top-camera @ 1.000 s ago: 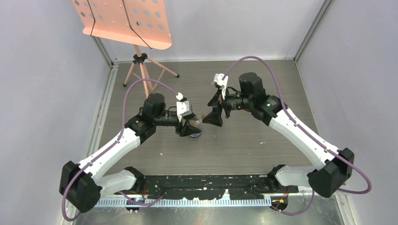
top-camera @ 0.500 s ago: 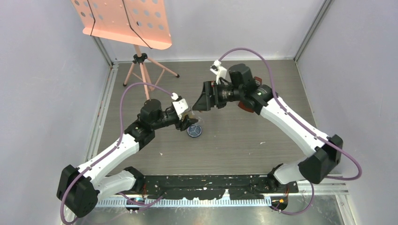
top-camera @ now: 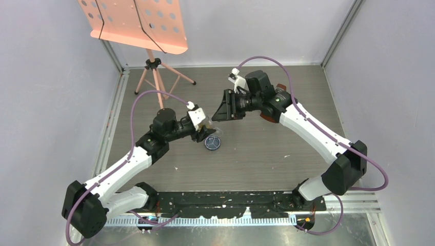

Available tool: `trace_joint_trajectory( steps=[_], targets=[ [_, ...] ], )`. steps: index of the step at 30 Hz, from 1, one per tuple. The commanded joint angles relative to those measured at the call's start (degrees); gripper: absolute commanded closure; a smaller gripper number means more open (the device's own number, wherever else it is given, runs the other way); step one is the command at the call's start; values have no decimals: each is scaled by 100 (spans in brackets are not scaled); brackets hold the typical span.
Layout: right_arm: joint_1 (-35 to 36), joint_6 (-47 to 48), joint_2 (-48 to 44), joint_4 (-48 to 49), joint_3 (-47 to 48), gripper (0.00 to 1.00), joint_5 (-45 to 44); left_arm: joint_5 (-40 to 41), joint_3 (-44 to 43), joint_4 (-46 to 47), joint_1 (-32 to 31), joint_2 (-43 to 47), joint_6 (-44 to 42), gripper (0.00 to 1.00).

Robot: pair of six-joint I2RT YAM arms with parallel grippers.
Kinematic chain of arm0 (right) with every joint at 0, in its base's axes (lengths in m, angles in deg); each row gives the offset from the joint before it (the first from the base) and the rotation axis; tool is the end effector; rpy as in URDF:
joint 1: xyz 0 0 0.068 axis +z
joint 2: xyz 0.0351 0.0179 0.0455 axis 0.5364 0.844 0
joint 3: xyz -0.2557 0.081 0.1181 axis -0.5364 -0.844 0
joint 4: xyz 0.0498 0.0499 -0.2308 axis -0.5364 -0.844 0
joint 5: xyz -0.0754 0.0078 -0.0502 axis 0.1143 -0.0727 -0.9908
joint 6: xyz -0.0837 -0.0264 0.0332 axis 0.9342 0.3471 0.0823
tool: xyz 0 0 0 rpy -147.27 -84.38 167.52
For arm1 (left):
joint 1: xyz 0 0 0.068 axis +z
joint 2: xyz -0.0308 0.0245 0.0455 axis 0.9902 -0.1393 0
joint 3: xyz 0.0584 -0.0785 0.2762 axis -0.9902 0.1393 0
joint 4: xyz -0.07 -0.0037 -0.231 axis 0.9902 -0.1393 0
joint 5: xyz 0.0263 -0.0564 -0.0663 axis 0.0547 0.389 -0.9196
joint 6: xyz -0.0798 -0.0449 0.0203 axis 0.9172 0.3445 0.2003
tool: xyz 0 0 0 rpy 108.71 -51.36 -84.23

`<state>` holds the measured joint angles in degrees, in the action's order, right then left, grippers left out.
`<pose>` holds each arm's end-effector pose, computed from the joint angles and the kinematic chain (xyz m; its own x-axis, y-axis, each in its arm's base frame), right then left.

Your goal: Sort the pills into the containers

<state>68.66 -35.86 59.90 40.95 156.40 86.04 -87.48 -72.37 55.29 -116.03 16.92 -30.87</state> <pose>0.2454 0.2378 0.3559 -0.8509 -0.0645 -0.5213 -0.4737 0.5229 0.7086 0.1841 -0.1724 0.3095 0.0393 0.2293 -0.9726 0.8921 0.4303 0.1375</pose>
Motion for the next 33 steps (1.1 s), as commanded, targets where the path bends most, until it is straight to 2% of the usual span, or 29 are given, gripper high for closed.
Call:
trace_joint_trajectory(
  steps=[1,3,6,9,10,15,18,19,20,21,24,28,29,30,31,32,33],
  targets=[
    [33,133,-1,323,20,70,584,-72,-156,284,-6,106,1,100],
    [33,581,-39,327,26,74,697,-228,-188,216,-6,114,16,100],
    [27,1792,-107,319,36,78,909,-444,-245,42,-6,142,89,100],
    [9,2946,-216,309,53,78,1417,-828,-264,-142,-6,174,134,100],
    [-10,3583,-238,206,121,78,1623,-967,-266,-235,-4,180,140,100],
    [-19,5306,-270,-186,478,77,1449,-1623,-181,-341,-6,343,248,100],
    [-19,5978,-432,-253,460,70,1318,-1773,-199,-438,-6,425,260,100],
    [-19,6059,-459,-246,447,55,1222,-1683,-204,-465,-6,449,270,100],
    [-19,5944,-521,-187,446,41,843,-1534,-219,-483,-6,479,274,100],
    [-24,5567,-543,-54,478,23,659,-1383,-224,-512,-5,511,257,100],
    [-36,4889,-606,32,635,1,460,-903,-139,-487,-2,604,67,100],
    [-34,2892,-905,939,256,5,231,-438,-96,-486,-3,574,-117,100],
    [-35,2135,-929,1106,139,4,-45,-362,-73,-422,-1,580,-132,100],
    [-32,1811,-905,1083,129,0,-145,-282,-34,-341,-5,599,-156,100],
    [-30,1240,-791,931,171,4,-233,-210,5,-260,-6,609,-186,100],
    [-11,711,-722,753,221,13,-265,-153,32,-208,-6,612,-231,100],
    [-2,444,-591,678,245,16,-355,-100,36,-191,-2,618,-266,100]
  ],
)
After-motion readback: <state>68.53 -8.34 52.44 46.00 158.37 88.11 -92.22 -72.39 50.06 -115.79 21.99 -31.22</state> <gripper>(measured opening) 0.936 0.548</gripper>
